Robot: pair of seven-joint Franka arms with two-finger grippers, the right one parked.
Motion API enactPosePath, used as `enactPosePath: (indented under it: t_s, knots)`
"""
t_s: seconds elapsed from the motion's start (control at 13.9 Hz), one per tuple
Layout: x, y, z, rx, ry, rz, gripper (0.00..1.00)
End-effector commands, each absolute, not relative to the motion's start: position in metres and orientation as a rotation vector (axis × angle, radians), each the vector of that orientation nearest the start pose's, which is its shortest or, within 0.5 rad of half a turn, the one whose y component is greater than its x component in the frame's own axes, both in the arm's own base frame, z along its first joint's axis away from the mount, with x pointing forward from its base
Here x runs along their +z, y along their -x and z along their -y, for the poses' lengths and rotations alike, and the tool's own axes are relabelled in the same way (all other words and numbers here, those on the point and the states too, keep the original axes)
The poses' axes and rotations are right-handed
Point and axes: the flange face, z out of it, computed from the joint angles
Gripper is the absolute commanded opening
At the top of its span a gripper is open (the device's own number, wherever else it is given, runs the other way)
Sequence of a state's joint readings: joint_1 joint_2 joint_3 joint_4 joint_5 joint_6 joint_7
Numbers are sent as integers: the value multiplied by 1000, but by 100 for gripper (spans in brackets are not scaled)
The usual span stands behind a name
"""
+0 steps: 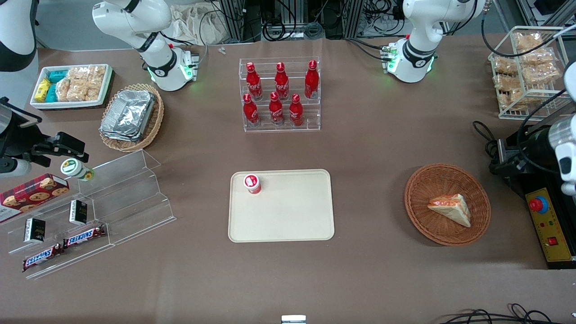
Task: Place sandwich from basket to tray
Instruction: 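Lower the open left gripper over the sandwich in the wicker basket, then close the left gripper on the wrapped sandwich's edge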
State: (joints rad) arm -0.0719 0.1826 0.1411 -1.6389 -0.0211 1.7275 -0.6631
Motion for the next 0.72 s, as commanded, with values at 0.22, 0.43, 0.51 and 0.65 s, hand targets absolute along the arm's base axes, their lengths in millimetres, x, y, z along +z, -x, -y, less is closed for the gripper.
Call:
enactPosePath:
  t_s: [0.22, 0.43, 0.51, 0.65]
  knots:
    - [386, -637, -27, 56, 2730, 1472, 100]
    - [347, -649, -25, 25, 2699, 1531, 100]
    - [341, -649, -29, 41, 2695, 1548, 100]
    - [325, -653, -26, 60, 2716, 1596, 100]
